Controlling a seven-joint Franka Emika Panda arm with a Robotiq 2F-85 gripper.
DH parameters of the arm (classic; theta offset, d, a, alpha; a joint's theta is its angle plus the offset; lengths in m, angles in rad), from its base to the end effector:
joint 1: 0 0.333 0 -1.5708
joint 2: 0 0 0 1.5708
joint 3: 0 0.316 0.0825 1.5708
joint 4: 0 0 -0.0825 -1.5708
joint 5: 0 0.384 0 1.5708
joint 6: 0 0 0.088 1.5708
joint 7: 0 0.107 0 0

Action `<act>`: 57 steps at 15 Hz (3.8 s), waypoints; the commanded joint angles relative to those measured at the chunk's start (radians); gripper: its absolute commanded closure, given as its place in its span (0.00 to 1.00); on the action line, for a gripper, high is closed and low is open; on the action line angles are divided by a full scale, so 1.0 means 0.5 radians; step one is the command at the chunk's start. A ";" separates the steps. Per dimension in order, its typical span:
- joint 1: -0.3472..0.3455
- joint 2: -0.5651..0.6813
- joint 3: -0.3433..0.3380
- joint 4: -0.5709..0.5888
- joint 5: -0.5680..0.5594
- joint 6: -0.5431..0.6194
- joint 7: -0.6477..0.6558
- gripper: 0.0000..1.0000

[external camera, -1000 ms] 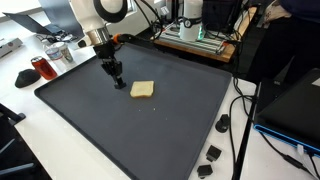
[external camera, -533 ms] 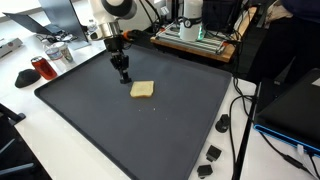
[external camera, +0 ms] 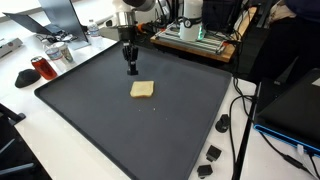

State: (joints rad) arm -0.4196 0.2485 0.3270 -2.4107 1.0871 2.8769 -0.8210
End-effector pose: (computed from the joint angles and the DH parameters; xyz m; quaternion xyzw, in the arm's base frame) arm 0.4856 -0.0915 0.2201 -0.9583 0.1567 -0.1713 0.1664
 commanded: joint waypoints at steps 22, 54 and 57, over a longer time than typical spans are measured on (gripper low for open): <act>0.473 -0.439 -0.626 -0.687 -1.666 0.444 1.383 0.95; 0.776 0.110 -0.473 0.474 -2.003 -0.613 1.197 0.95; 0.818 0.093 -0.509 0.445 -2.075 -0.627 1.271 0.79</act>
State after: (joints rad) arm -0.0126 0.2958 0.0737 -2.1897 0.0494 2.5667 -0.1866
